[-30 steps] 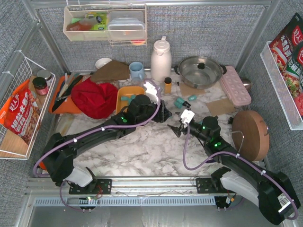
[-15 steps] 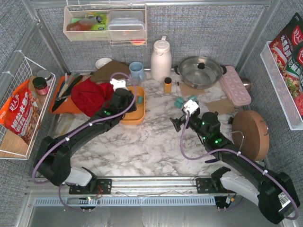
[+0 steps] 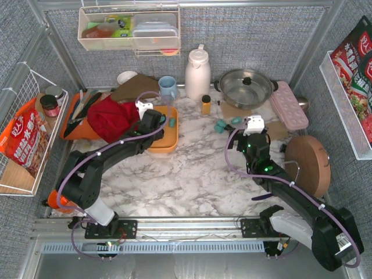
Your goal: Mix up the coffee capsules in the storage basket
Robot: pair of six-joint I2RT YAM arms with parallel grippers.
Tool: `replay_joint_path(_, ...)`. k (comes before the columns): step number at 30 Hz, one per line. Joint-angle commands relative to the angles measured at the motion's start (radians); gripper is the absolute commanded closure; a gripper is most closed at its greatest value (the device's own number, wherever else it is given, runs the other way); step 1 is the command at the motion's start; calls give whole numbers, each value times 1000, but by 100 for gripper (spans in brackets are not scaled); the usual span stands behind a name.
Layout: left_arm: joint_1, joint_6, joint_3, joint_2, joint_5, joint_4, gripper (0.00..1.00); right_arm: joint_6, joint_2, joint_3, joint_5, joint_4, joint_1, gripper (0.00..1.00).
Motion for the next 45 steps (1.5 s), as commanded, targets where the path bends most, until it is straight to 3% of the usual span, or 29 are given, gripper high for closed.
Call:
replay_joint_path(1,4,5,17,38,-55,-40,61,40,10,13,45,-22,-2,4)
replay_joint_path(6,8,0,31,91,-71,-57,56,32,55,58,22,-98,-5,9)
replay_joint_path(14,9,-12,30,78,-44,-41,27,3,165,148,-41,-229,-19,23)
replay_joint_path(20,9,-3,-35,-109,-11,15,15,-19,249,194,-116,-255,-33,34)
replay_joint_path(28,9,28,-174,-398,19,99,2,-15,398,288,-171,-253,-47,39)
replay_joint_path(36,9,31,-289,-614,59,174,1,-2,608,451,-262,-243,-48,42)
replay_joint_path(45,9,46,-325,-633,75,175,1,-44,820,700,-355,-358,-60,42)
